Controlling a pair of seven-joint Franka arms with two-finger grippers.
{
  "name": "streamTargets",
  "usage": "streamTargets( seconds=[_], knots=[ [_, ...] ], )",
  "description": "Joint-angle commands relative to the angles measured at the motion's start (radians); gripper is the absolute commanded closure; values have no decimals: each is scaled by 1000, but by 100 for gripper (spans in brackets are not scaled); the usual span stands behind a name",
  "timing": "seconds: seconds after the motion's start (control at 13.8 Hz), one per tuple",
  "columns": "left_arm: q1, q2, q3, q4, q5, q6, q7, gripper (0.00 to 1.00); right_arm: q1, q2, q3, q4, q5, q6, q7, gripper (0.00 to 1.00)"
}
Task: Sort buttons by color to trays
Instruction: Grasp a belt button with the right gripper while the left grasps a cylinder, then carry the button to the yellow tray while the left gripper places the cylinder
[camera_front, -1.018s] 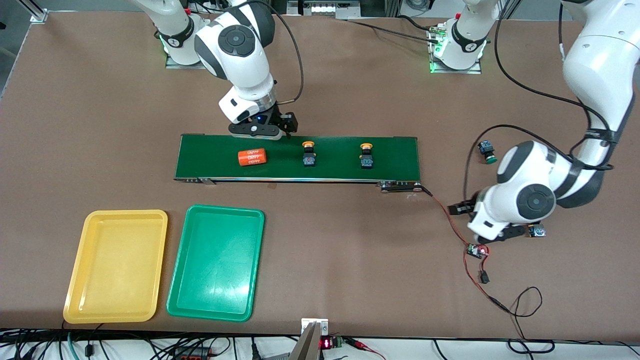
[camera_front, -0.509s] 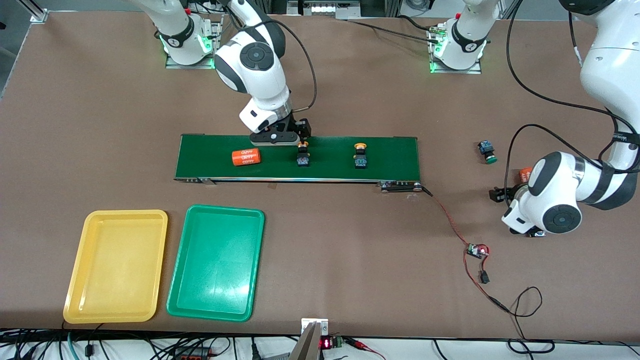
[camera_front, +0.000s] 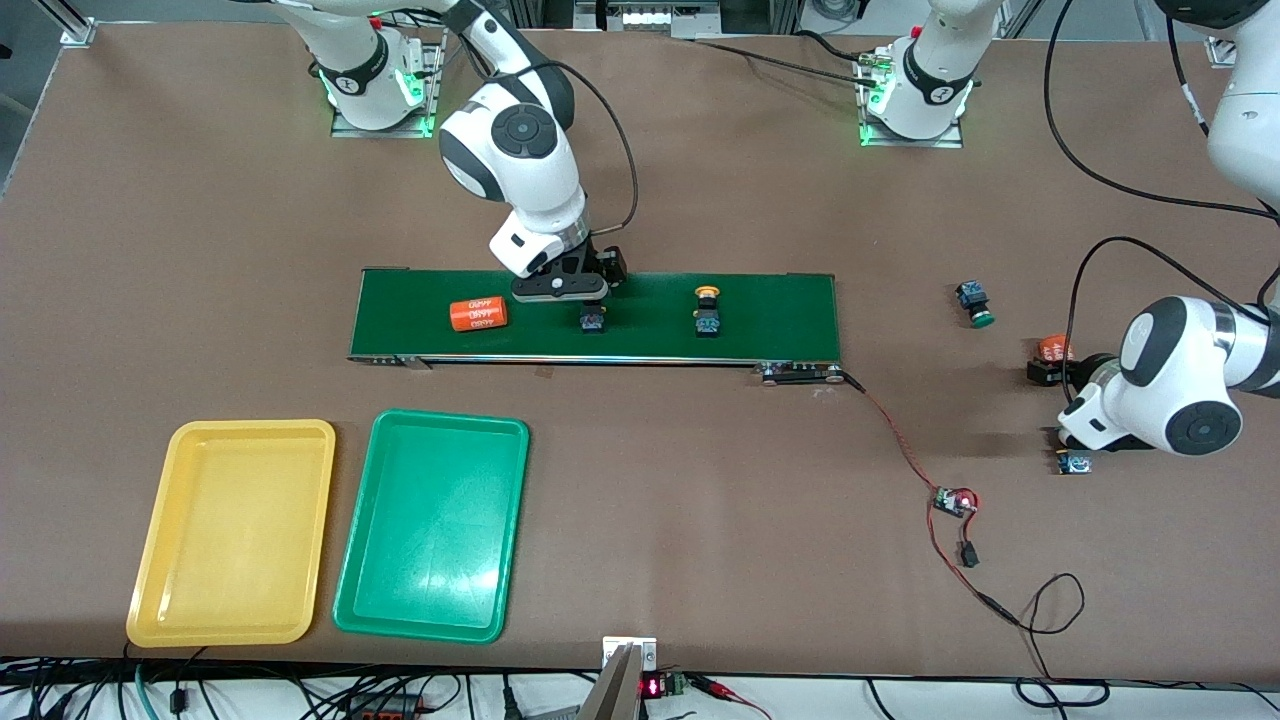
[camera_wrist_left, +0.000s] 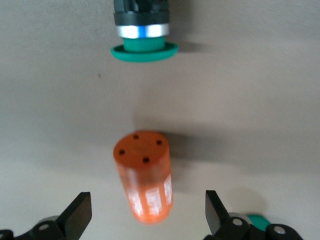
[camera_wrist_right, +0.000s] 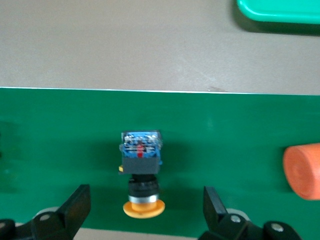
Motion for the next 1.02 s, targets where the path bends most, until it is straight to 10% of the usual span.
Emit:
streamTargets(
  seconds=[0.0, 0.22, 0.36, 0.8, 0.95],
  knots=[
    [60, -13, -11, -96, 36, 127, 48, 0, 9, 38, -19, 16, -46, 33, 20, 0],
    [69, -16, -15, -108, 29, 123, 37, 61, 7, 62, -36, 16, -80, 35, 20, 0],
    [69, -21, -24, -104, 26, 96, 42, 77, 7, 73, -51, 16, -97, 44, 19, 4],
    [63, -61, -229, -18, 15, -131, 36, 81, 6, 95, -71, 24, -105, 81, 14, 97],
    [55, -61, -274, -5, 15, -139, 33, 81, 0, 84, -80, 48, -95, 46, 2, 100]
  ],
)
